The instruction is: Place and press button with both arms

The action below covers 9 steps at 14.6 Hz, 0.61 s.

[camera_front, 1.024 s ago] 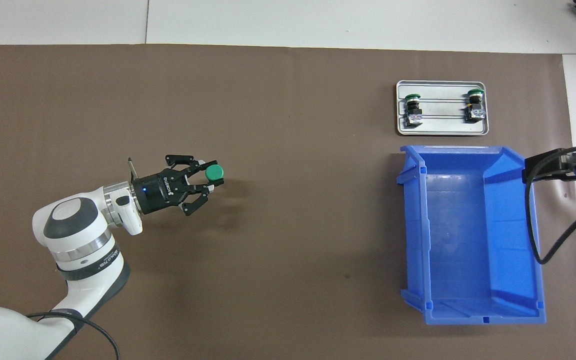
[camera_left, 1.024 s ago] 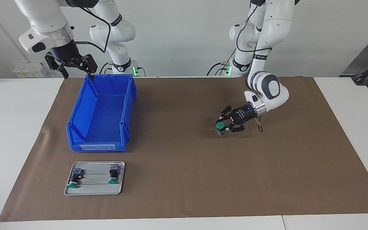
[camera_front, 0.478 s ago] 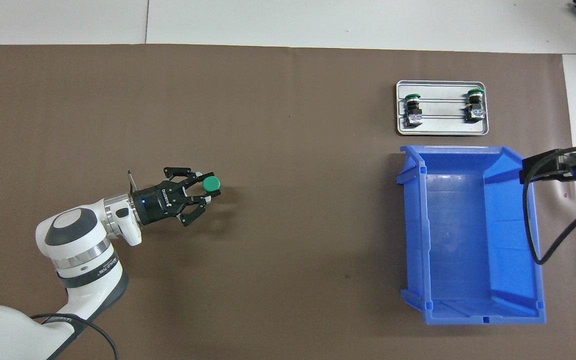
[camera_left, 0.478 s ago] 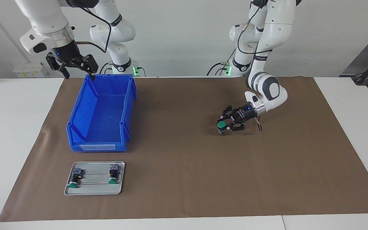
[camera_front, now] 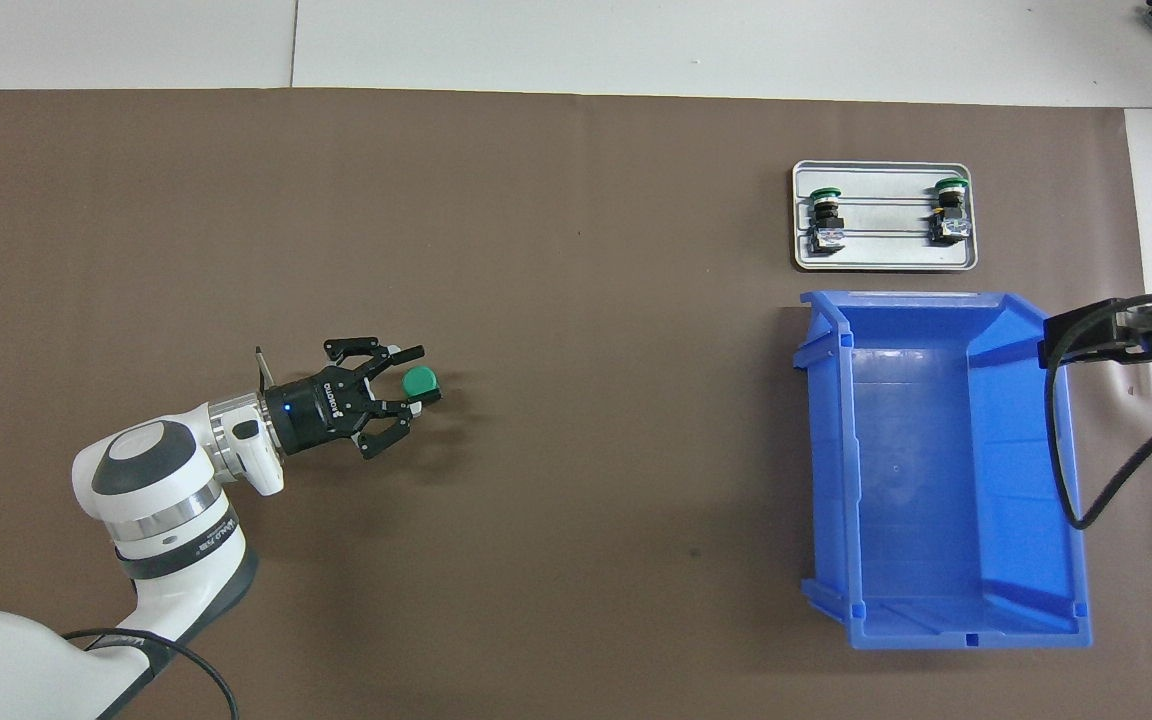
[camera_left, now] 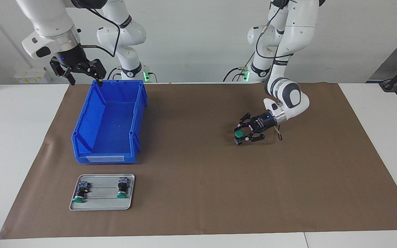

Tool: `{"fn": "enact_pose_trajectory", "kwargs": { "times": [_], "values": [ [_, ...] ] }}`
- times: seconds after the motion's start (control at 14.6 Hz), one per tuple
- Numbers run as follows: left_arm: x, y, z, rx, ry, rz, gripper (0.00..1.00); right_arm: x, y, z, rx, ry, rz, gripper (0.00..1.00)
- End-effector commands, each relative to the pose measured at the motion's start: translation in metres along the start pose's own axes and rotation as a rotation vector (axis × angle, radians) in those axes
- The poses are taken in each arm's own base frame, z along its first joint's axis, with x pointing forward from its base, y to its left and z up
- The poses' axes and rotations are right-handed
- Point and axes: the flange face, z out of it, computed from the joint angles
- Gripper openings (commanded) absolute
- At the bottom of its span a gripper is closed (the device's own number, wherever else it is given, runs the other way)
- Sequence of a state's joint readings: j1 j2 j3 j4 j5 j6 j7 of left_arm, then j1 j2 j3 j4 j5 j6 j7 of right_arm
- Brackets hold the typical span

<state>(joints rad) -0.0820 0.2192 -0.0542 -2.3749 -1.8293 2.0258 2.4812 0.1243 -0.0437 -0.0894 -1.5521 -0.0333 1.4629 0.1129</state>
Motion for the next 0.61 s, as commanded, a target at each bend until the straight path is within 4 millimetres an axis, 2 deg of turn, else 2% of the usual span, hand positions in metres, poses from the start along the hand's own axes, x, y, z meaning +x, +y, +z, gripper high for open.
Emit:
{"fn": "enact_pose_trajectory", "kwargs": {
  "times": [0.0, 0.14, 0.27, 0.55],
  "values": [
    [-0.006, 0.003, -0.007, 0.032, -0.003, -0.002, 0.79, -0.002, 0.000, 0.003, 0.019, 0.003, 0.021, 1.00],
    [-0.006, 0.002, -0.009, 0.037, -0.005, -0.010, 0.86, -0.002, 0.000, 0.002, 0.020, 0.006, 0.021, 1.00],
    [-0.005, 0.001, -0.012, 0.038, -0.001, -0.016, 0.89, -0.002, 0.000, 0.002, 0.020, 0.006, 0.021, 1.00],
    [-0.008, 0.000, -0.018, 0.020, -0.019, -0.015, 0.89, -0.002, 0.000, 0.003, 0.020, 0.005, 0.021, 1.00]
  ]
}}
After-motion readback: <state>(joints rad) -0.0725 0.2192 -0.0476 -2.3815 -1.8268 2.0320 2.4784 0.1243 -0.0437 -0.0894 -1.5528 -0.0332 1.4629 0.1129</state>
